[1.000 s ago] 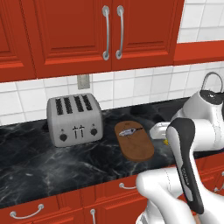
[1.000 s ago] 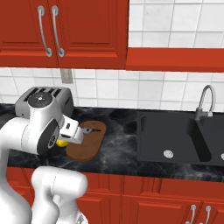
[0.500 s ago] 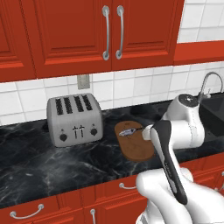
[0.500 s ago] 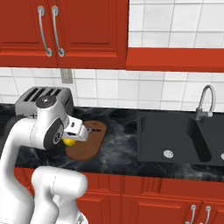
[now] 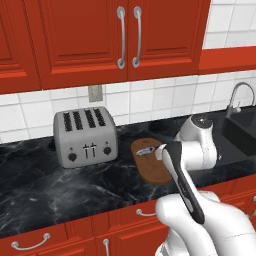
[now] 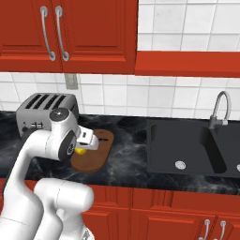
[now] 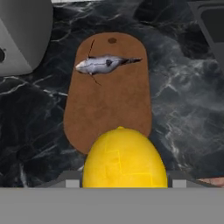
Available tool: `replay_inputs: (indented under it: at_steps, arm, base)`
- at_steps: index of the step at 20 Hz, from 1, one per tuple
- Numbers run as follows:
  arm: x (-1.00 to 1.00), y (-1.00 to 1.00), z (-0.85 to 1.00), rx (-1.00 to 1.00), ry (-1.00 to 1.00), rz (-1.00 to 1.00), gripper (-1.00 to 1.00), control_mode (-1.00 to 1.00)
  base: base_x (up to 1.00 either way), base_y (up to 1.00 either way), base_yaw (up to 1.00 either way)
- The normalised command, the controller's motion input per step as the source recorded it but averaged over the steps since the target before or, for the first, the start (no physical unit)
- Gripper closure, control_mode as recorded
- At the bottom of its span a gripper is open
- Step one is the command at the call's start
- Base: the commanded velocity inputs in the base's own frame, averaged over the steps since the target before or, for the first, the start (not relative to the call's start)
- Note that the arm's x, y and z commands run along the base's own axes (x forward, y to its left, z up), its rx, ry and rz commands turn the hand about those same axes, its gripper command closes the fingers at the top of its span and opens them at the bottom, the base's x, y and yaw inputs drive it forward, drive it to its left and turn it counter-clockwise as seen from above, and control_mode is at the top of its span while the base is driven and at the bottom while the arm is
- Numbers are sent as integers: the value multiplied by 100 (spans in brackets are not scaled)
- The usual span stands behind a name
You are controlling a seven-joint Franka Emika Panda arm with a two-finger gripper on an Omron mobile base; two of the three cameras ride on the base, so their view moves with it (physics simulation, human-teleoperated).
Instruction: Retrieve a lemon from the fridge and place it on the cutting board with the fish.
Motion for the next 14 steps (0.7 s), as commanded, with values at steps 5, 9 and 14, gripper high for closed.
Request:
replay_inputs:
  at_steps: [5,9,14]
  arm:
    - [43,10,-18,-7,4,0,100,-100]
    - [40,4,-22,0,0,1,100,-100]
    - [32,0,-28,0,2,8,100,-100]
  base:
    - [0,0,0]
    - [0,0,0]
    - [0,0,0]
